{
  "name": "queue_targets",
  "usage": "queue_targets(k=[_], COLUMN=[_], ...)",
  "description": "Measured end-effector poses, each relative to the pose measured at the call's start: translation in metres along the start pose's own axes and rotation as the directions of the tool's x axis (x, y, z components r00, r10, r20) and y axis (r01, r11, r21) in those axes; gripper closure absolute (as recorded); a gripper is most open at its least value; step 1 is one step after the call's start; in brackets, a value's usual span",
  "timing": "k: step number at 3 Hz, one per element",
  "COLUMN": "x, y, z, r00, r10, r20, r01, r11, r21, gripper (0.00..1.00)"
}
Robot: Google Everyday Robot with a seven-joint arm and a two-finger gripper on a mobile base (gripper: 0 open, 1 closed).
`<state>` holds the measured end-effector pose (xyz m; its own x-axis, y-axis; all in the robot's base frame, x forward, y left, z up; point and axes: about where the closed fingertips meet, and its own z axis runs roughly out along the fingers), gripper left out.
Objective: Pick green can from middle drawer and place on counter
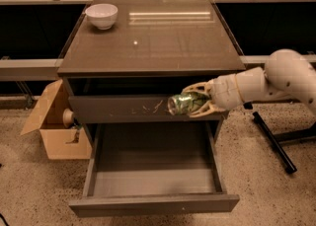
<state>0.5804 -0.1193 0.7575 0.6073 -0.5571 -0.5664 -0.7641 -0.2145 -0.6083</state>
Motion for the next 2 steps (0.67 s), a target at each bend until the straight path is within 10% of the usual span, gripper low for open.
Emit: queue_targets(k=[1, 2], x=[-0.0405, -0.0405], y=[-0.0513, -0.0513], z=[-0.0222, -0.0223], r00=[0.993, 0.993], r10=[-0.116, -0.116], r20=[-0.035, -0.034], r01=[0.115, 0.115], r11=[0.9931, 0.9931], r21=[-0.024, -0.024], gripper=[1.00, 1.00])
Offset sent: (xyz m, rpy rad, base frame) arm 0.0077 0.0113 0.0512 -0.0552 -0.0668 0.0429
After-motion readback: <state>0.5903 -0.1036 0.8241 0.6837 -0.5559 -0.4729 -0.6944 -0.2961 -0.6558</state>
